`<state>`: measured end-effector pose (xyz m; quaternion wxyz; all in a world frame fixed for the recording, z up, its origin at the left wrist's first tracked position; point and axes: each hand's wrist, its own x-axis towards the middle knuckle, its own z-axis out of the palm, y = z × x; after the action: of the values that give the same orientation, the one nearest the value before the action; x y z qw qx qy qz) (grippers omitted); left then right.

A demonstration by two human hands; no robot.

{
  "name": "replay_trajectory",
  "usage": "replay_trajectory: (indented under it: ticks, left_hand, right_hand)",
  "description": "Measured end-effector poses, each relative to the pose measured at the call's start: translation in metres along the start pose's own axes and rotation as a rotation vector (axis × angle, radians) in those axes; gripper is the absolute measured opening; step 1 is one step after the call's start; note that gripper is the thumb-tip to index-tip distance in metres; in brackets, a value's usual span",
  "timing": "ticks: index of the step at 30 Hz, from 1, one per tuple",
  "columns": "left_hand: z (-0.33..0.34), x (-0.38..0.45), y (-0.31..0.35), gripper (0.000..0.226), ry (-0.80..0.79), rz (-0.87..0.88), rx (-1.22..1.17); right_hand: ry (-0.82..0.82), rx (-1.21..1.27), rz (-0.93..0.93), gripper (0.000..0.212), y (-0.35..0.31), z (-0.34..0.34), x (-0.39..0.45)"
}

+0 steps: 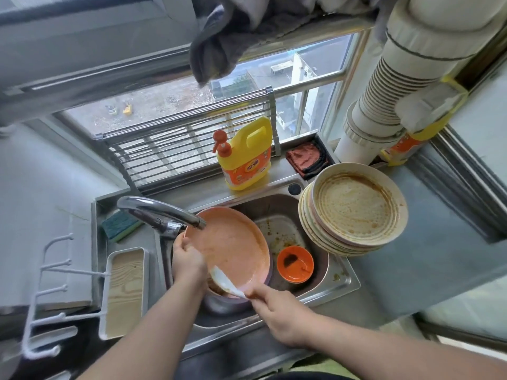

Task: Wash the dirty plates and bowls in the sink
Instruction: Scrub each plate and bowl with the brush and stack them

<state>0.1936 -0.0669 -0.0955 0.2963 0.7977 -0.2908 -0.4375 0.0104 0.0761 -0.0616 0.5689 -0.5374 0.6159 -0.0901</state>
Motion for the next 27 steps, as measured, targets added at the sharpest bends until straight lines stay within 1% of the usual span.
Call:
replay_trajectory:
  ticks: [2, 5, 8, 10, 12, 13, 15, 16, 17, 19, 21, 24, 26, 27]
  left_hand:
    - [-0.004, 0.006, 0.005, 0.035, 0.001, 0.023, 0.019]
    - [-0.003, 0.004, 0.001, 0.035, -0.010, 0.044, 0.046]
    - [0.003, -0.013, -0.002, 0.034, -0.031, 0.053, -0.019]
    - [0.009, -0.024, -0.007, 0.031, -0.059, 0.071, -0.057]
    - [0.015, -0.024, -0.015, 0.024, -0.043, 0.077, -0.076]
    - [0.018, -0.022, -0.016, 0.025, -0.010, 0.054, -0.111]
    - [0.020, -0.012, -0.016, 0.036, 0.061, -0.016, -0.167]
    - [0.018, -0.008, -0.012, 0.042, 0.096, -0.039, -0.167]
    - [0.015, -0.001, -0.010, 0.044, 0.124, -0.039, -0.171]
    - [0.006, 0.009, -0.008, 0.042, 0.154, -0.015, -0.166]
    - [0.000, 0.015, -0.008, 0.039, 0.115, 0.015, -0.149]
    - [-0.001, 0.006, -0.004, 0.035, 0.000, 0.032, -0.108]
    - [0.003, 0.007, -0.009, 0.040, -0.001, 0.034, -0.130]
    - [0.004, 0.009, -0.011, 0.039, 0.015, 0.035, -0.153]
  right_hand:
    - [0.002, -0.129, 0.079, 0.012, 0.027, -0.019, -0.006]
    - [0.108, -0.240, 0.198, 0.015, 0.042, -0.051, 0.013]
    - [0.258, -0.179, 0.217, 0.021, 0.020, -0.068, 0.050]
    - [0.311, -0.067, 0.170, 0.019, -0.012, -0.061, 0.070]
    - [0.287, 0.044, 0.087, 0.020, -0.042, -0.041, 0.079]
    - [0.243, 0.105, 0.051, 0.021, -0.054, -0.028, 0.076]
    - [0.129, 0.183, 0.003, 0.020, -0.060, -0.004, 0.056]
    - [0.078, 0.180, 0.004, 0.017, -0.055, 0.004, 0.041]
    - [0.035, 0.147, 0.019, 0.015, -0.044, 0.007, 0.026]
    - [-0.015, 0.008, 0.050, 0.016, -0.013, -0.007, 0.002]
    - [-0.029, -0.192, 0.107, 0.017, 0.017, -0.035, -0.010]
    - [0.061, -0.419, 0.186, 0.018, 0.040, -0.073, 0.001]
    - [0.118, -0.466, 0.189, 0.016, 0.038, -0.075, 0.017]
    - [0.109, -0.455, 0.192, 0.014, 0.035, -0.068, 0.024]
